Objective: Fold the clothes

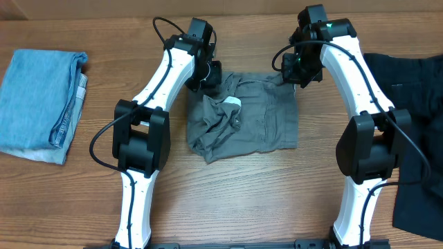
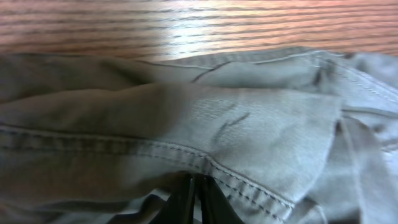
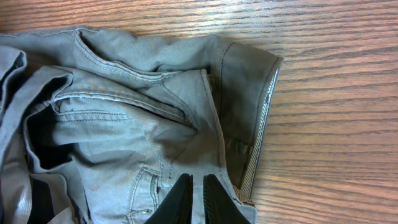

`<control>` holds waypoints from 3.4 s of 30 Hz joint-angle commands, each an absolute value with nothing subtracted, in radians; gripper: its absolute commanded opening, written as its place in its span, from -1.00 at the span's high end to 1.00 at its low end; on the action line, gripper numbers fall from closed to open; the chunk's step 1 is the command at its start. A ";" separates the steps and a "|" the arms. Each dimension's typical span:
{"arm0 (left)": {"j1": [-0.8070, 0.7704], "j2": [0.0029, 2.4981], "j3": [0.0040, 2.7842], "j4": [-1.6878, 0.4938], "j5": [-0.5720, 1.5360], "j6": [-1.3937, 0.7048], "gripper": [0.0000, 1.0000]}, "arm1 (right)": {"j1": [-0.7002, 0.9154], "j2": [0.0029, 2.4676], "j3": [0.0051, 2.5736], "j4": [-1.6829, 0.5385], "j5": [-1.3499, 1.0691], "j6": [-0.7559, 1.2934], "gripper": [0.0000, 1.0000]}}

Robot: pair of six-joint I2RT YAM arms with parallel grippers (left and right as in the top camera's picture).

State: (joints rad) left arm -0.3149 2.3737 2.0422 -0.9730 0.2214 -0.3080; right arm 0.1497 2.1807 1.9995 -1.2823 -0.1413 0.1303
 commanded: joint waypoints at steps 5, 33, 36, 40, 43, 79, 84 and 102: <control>-0.329 2.354 2.352 -1.261 0.265 -0.258 0.13 | 0.148 2.166 2.023 -1.290 -0.132 0.127 0.77; -0.559 2.355 1.876 -1.270 0.237 -0.329 0.84 | 0.148 2.166 2.022 -1.282 -0.131 0.127 0.60; -0.588 2.355 1.814 -1.220 0.237 -0.329 0.40 | 0.148 2.166 2.022 -1.274 -0.132 0.128 0.58; -0.587 2.352 1.943 -1.355 0.213 -0.329 0.33 | 0.148 2.166 2.022 -1.277 -0.133 0.128 0.58; -0.588 2.352 2.079 -1.438 0.170 -0.329 0.30 | 0.148 2.166 2.022 -1.277 -0.132 0.128 0.58; -0.586 2.352 2.296 -1.536 0.303 -0.200 0.81 | 0.148 2.166 2.022 -1.286 -0.121 0.128 0.46; -0.476 2.355 2.331 -1.503 0.153 -0.221 0.69 | 0.148 2.166 2.022 -1.288 -0.120 0.128 0.43; -0.432 2.560 2.323 -1.209 0.122 -0.225 0.50 | 0.148 2.166 2.022 -1.275 -0.086 0.127 0.33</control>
